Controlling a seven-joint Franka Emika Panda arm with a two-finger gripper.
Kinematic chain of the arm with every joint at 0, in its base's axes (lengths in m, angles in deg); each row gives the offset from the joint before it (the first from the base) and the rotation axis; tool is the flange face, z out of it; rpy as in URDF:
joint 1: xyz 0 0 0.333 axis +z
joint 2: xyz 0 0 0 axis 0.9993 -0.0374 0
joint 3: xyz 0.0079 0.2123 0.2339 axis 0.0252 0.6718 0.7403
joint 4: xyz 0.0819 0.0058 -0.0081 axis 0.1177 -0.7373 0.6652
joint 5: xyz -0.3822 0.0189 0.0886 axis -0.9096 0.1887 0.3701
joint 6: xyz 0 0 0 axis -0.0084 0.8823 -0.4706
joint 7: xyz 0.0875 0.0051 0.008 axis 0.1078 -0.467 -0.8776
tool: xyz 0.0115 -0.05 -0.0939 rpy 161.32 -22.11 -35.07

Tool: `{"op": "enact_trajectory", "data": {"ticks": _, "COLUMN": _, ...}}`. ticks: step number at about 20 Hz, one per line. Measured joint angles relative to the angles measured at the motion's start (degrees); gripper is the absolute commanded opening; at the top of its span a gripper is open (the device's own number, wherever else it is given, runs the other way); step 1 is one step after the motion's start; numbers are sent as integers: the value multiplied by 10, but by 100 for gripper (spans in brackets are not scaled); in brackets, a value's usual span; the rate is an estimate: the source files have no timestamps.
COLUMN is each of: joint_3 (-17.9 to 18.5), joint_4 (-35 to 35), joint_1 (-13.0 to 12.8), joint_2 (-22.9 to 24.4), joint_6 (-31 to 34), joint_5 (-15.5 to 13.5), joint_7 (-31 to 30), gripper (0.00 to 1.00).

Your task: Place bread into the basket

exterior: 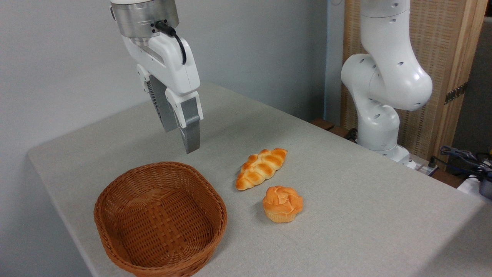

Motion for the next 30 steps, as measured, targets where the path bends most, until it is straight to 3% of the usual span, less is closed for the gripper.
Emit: {"op": "enact_trajectory", "data": {"ticks": 30, "joint_3": -2, "joint_4": 5, "joint_1": -8, "joint_2": 22, "joint_6": -5, "joint_5": 0, "joint_7": -16, "gripper": 100}}
